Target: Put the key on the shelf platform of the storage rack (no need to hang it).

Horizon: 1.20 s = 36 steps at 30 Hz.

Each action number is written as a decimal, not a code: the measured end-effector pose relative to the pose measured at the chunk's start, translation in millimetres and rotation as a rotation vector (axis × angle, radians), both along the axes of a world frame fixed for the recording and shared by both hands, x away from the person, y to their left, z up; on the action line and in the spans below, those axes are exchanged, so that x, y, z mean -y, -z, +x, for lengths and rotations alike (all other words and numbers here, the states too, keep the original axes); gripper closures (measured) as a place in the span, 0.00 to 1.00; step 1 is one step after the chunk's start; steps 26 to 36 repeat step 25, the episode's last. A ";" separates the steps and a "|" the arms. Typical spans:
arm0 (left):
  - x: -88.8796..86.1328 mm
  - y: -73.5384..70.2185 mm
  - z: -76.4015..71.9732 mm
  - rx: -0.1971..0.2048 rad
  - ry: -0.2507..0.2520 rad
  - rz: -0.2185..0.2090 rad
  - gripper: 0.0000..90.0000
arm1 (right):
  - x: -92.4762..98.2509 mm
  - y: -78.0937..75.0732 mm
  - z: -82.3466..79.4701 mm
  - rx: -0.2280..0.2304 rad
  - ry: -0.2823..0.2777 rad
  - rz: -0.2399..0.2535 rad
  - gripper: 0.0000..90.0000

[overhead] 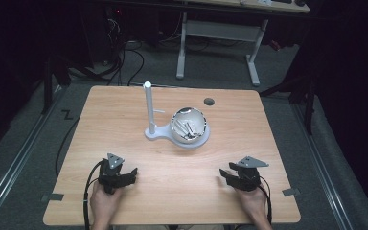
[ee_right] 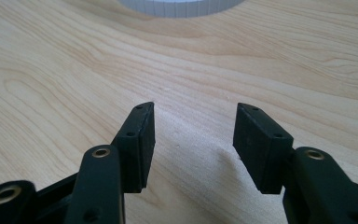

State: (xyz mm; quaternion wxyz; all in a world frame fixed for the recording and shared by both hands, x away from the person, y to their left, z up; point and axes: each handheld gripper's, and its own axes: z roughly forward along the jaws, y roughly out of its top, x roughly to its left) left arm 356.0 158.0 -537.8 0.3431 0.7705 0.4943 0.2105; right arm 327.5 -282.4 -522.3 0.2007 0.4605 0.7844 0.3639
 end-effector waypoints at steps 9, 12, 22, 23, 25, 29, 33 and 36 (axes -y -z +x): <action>0.0 0.0 0.0 0.000 0.000 0.000 0.23 | -7.9 8.6 0.0 0.003 -0.006 -0.046 0.54; 0.0 0.0 0.0 0.000 0.000 0.000 0.23 | -10.2 8.9 0.8 -0.001 -0.006 -0.055 0.53; 0.0 0.0 -0.2 0.000 0.000 0.000 0.23 | -12.0 9.3 2.5 -0.014 -0.007 -0.055 0.48; 0.0 0.0 -0.2 0.000 0.000 0.000 0.23 | -12.0 9.3 2.5 -0.014 -0.008 -0.055 0.48; 0.0 0.0 -0.2 0.000 0.000 0.000 0.23 | -11.9 9.3 2.7 -0.015 -0.010 -0.055 0.47; 0.0 0.0 -0.2 0.000 0.000 0.000 0.23 | -11.9 9.3 2.7 -0.015 -0.010 -0.055 0.47; 0.0 0.0 -0.2 0.000 0.000 0.000 0.23 | -11.9 9.3 2.7 -0.015 -0.010 -0.055 0.47; 0.0 0.0 -0.2 0.000 0.000 0.000 0.23 | -11.9 9.3 2.7 -0.015 -0.010 -0.055 0.47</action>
